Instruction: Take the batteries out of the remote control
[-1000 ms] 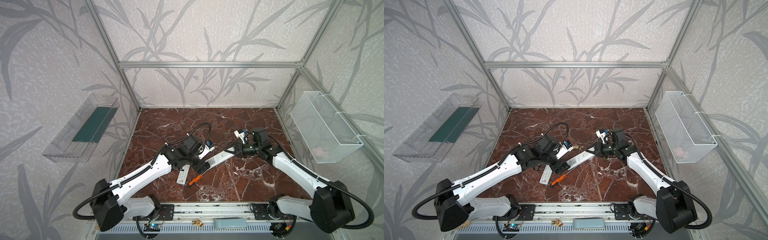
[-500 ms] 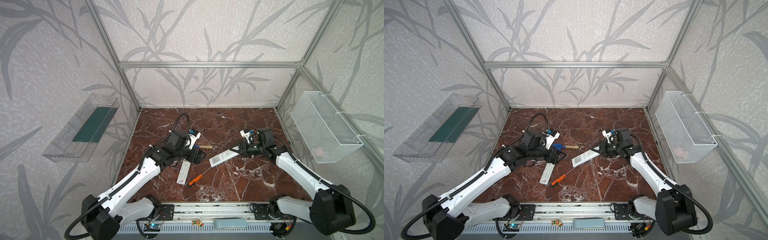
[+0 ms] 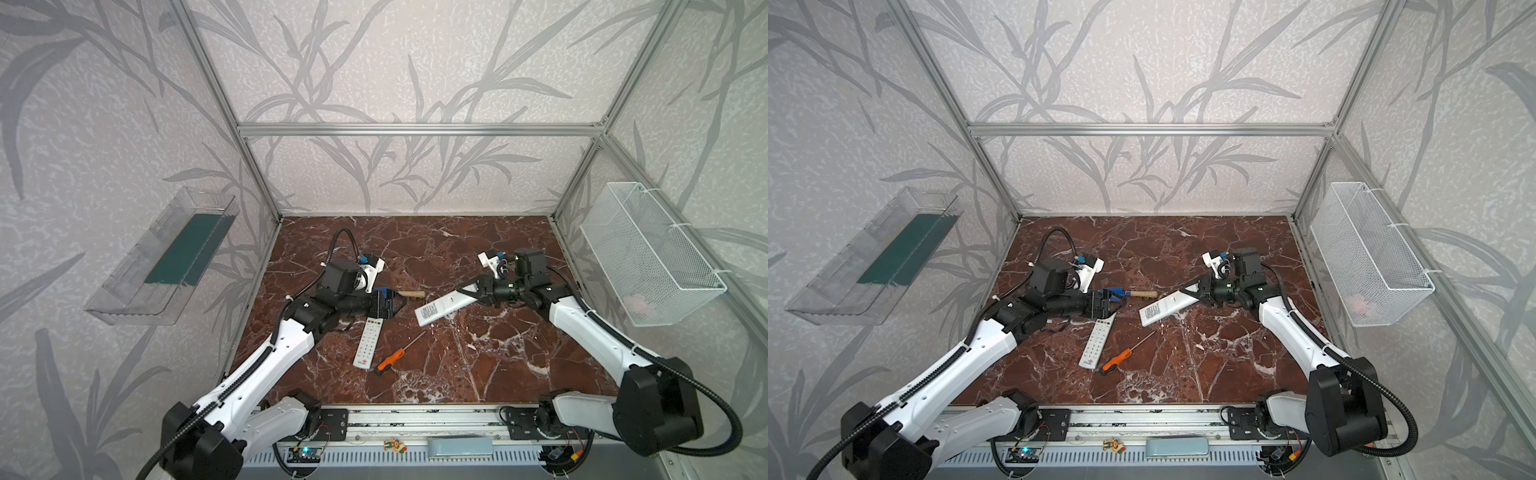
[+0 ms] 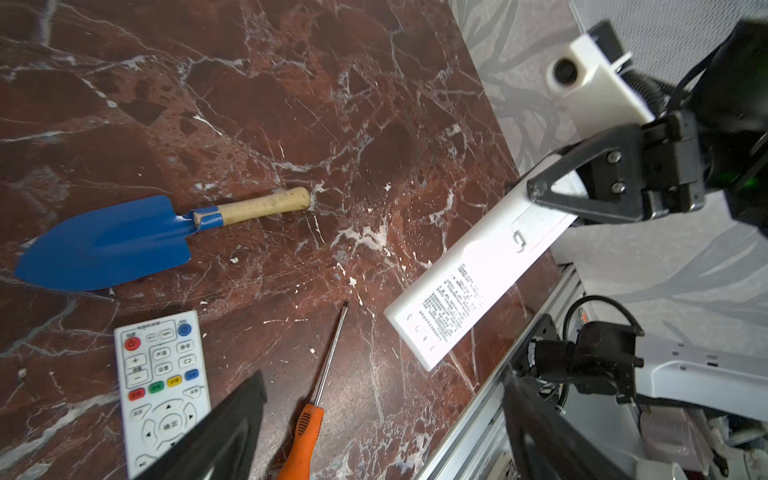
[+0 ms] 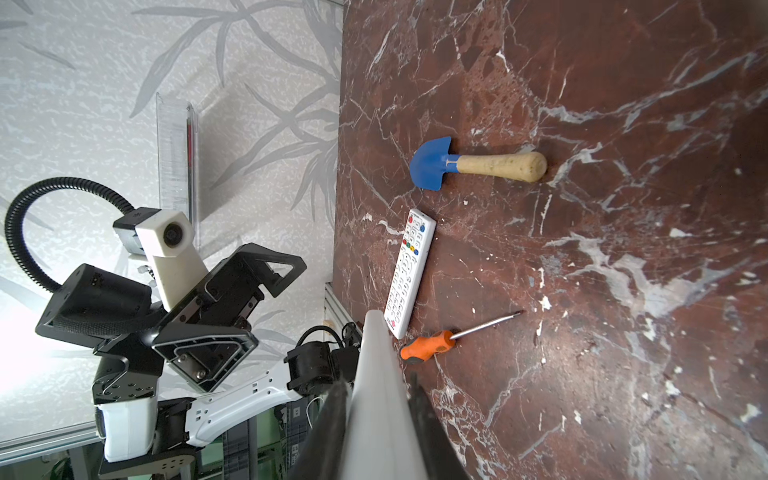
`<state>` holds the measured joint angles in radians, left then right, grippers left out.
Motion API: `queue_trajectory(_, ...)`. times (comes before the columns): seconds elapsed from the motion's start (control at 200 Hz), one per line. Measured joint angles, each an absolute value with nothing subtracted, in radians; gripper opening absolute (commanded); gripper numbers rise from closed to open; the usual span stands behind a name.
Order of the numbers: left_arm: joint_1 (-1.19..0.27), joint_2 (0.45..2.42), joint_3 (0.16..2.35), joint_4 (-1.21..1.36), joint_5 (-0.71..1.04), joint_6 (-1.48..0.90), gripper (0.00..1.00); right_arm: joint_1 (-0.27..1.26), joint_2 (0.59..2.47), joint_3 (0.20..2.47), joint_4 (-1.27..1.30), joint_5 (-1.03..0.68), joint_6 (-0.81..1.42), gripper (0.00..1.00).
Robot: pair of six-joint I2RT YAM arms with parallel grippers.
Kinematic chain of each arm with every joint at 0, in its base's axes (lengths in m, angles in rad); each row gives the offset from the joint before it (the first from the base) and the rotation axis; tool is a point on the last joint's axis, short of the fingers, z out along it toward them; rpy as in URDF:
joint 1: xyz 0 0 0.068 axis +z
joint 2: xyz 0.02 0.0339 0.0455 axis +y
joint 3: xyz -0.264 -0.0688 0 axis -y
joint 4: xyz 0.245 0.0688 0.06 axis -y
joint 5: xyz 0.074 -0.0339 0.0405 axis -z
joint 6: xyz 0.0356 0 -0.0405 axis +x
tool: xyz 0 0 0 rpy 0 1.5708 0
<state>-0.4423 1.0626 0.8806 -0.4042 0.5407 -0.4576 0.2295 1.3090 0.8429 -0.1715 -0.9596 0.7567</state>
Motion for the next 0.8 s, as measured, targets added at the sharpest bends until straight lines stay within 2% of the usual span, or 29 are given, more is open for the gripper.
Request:
queue_trajectory(0.255, -0.308, 1.170, 0.879, -0.234, 0.719, -0.592, 0.90, 0.227, 1.390, 0.846, -0.037, -0.986, 0.835, 0.11)
queue_trajectory(0.45, -0.281, 1.290, 0.878, -0.099, 0.888, -0.676, 0.90, 0.227, 1.394, 0.846, 0.101, -1.006, 0.908, 0.10)
queue_trajectory(0.8, -0.315, 1.216, 0.629, 0.337, 0.908, -0.970, 0.87, 0.227, 1.354, 0.847, 0.181, -1.069, 0.950, 0.10)
